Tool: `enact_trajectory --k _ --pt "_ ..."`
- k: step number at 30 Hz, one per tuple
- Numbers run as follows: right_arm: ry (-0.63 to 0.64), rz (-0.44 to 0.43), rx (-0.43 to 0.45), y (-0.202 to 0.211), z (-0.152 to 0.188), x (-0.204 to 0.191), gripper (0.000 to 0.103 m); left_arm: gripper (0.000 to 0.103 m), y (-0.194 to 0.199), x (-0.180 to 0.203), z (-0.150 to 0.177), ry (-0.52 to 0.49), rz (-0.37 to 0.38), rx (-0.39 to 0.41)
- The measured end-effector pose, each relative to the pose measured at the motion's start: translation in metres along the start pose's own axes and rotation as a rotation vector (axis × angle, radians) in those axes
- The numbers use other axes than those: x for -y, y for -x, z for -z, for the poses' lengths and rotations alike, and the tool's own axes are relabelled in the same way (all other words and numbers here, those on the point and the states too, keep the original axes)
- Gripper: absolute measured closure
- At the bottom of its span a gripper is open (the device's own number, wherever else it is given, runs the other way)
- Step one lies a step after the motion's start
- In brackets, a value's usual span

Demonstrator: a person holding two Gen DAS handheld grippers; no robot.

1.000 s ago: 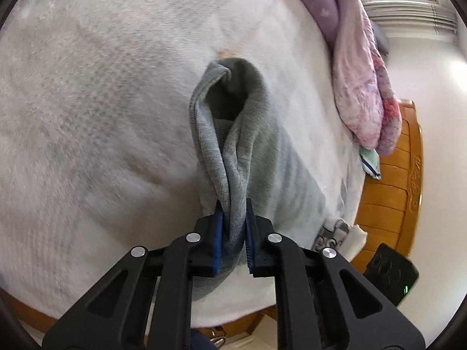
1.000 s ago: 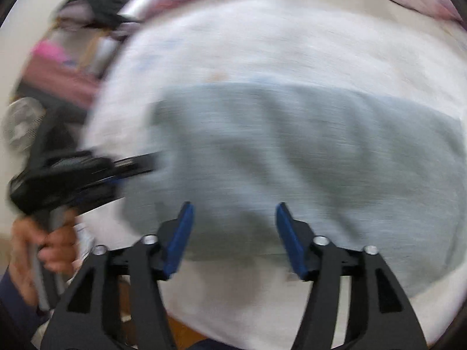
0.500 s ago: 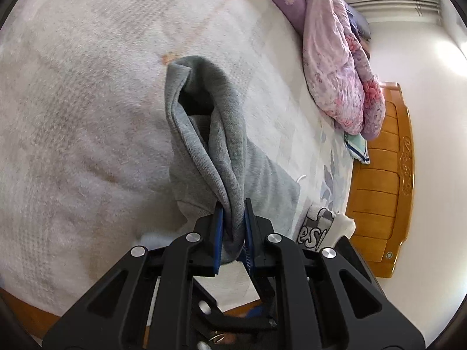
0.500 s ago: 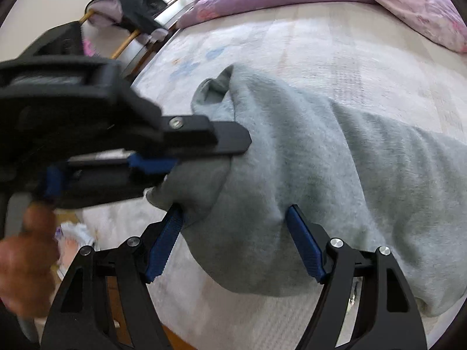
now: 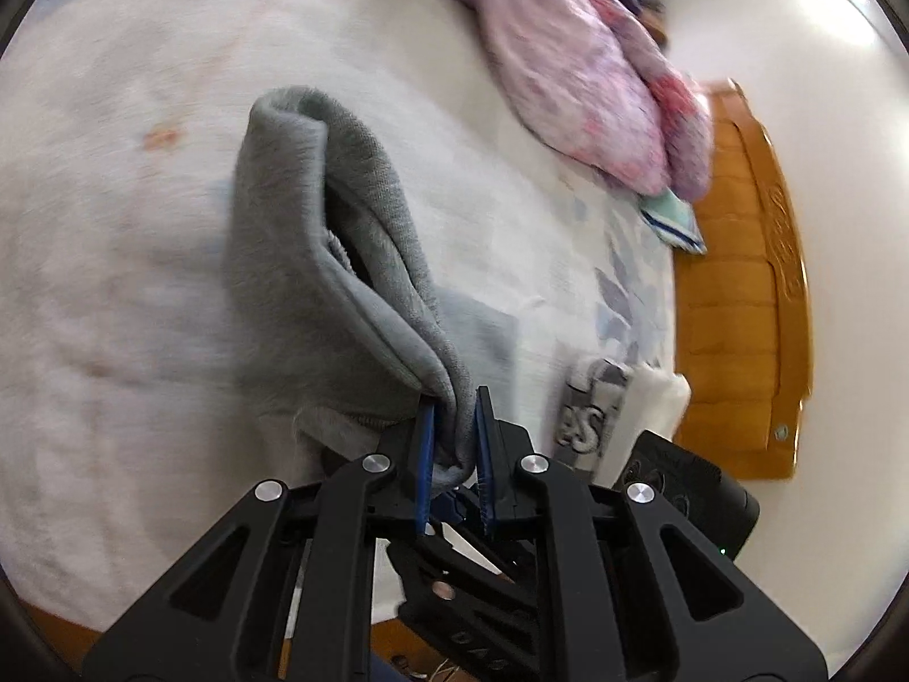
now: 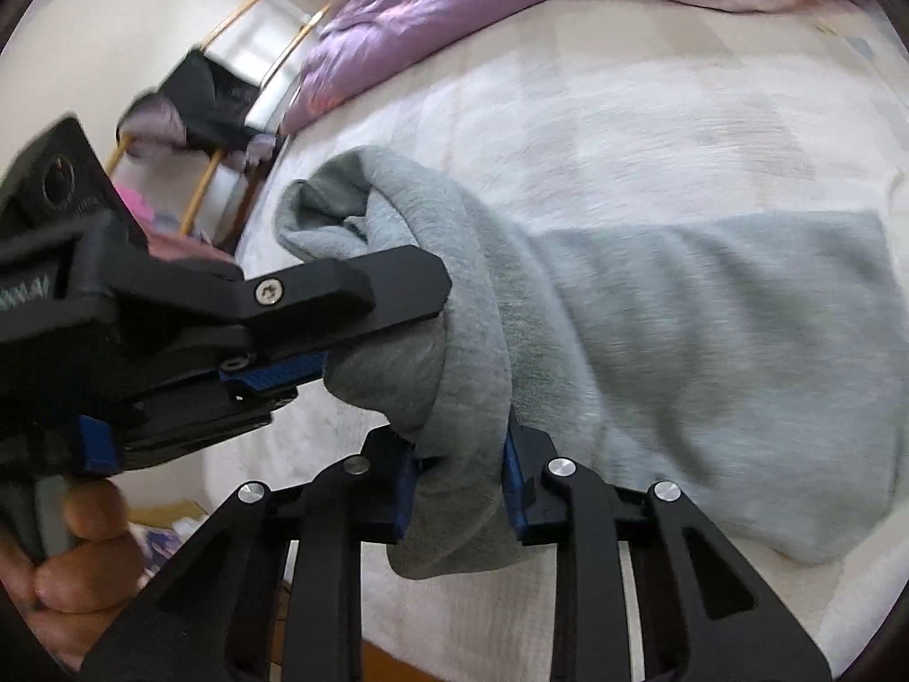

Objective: Fold large clothes

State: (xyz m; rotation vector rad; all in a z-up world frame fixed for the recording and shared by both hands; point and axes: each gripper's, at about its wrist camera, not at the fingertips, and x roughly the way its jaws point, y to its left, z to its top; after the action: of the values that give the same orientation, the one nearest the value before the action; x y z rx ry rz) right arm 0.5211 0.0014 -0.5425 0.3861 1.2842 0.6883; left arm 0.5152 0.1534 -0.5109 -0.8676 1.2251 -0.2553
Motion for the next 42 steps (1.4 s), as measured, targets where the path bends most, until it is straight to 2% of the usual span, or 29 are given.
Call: enact_trajectory --k 4,8,9,11,12,13,14,15,16,17,19,21,25,28,30,31,34,35,37,38,39,40,41,42 --pt "-0.114 -0.036 0.047 0.042 -0.009 0.05 0.081 0.091 -0.043 0.047 0.002 -0.062 0.053 -0.058" --pt "-0.294 -0.095 0.095 0.079 -0.002 0.115 0.081 0.087 -0.097 0.089 0.005 -0.099 0.106 -0.137" --pt "-0.351 -0.113 0.097 0.082 0.002 0.132 0.081 0.083 -0.104 0.096 0.004 -0.096 0.136 -0.152" --pt "-0.426 -0.091 0.074 0.077 0.008 0.17 0.081 0.067 -0.107 0.106 0.002 -0.104 0.18 -0.143" --pt "-0.455 -0.073 0.062 0.075 0.012 0.183 0.081 0.06 -0.105 0.107 0.001 -0.113 0.177 -0.129" --pt "-0.503 -0.081 0.036 0.07 0.017 0.201 0.081 0.059 -0.101 0.108 0.001 -0.128 0.171 -0.107" --pt "-0.533 -0.081 0.03 0.068 0.021 0.211 0.08 0.057 -0.098 0.105 0.0 -0.14 0.138 -0.089" --pt "-0.547 -0.043 0.035 0.072 0.024 0.22 0.08 0.055 -0.098 0.098 0.0 -0.143 0.079 -0.079" --pt "-0.553 -0.001 0.04 0.078 0.025 0.225 0.077 0.055 -0.099 0.091 0.0 -0.146 0.037 -0.081" --pt "-0.569 0.024 0.048 0.084 0.027 0.229 0.076 0.056 -0.106 0.078 0.001 -0.152 -0.036 -0.101" --pt "-0.593 0.016 0.053 0.098 0.029 0.235 0.076 0.056 -0.112 0.061 -0.001 -0.145 -0.074 -0.086" --pt "-0.549 0.052 0.043 0.114 0.027 0.229 0.076 0.056 -0.118 0.05 -0.008 -0.128 -0.116 -0.075" --pt "-0.396 0.05 0.038 0.119 0.008 0.192 0.076 0.058 -0.141 0.055 -0.021 -0.152 -0.119 -0.12" --pt "-0.303 0.055 0.026 0.112 -0.001 0.161 0.075 0.059 -0.172 0.068 -0.031 -0.195 -0.169 -0.166" --pt "-0.239 0.084 0.014 0.096 -0.01 0.148 0.062 0.059 -0.186 0.07 -0.036 -0.225 -0.209 -0.173" --pt "-0.234 0.1 0.003 0.086 -0.015 0.148 0.056 0.059 -0.192 0.072 -0.039 -0.235 -0.224 -0.175" --pt "-0.237 0.184 -0.068 0.056 -0.012 0.164 0.055 0.059 -0.192 0.067 -0.048 -0.219 -0.222 -0.173" --pt "-0.257 0.175 -0.083 0.051 -0.007 0.173 0.055 0.059 -0.192 0.066 -0.05 -0.21 -0.219 -0.171" --pt "-0.322 0.083 -0.109 0.037 -0.002 0.185 0.055 0.059 -0.188 0.062 -0.052 -0.204 -0.204 -0.16" --pt "-0.334 0.064 -0.121 0.029 0.001 0.188 0.057 0.06 -0.186 0.061 -0.051 -0.201 -0.201 -0.155" --pt "-0.311 0.081 -0.133 0.024 0.002 0.187 0.064 0.061 -0.183 0.061 -0.051 -0.194 -0.187 -0.148" --pt "-0.291 0.097 -0.146 0.023 0.003 0.186 0.089 0.061 -0.178 0.06 -0.051 -0.18 -0.167 -0.133" --pt "-0.287 0.108 -0.149 0.025 0.005 0.187 0.096 0.061 -0.17 0.06 -0.05 -0.161 -0.145 -0.118" --pt "-0.312 0.093 -0.143 0.027 0.007 0.192 0.098 0.061 -0.16 0.062 -0.048 -0.149 -0.11 -0.104"
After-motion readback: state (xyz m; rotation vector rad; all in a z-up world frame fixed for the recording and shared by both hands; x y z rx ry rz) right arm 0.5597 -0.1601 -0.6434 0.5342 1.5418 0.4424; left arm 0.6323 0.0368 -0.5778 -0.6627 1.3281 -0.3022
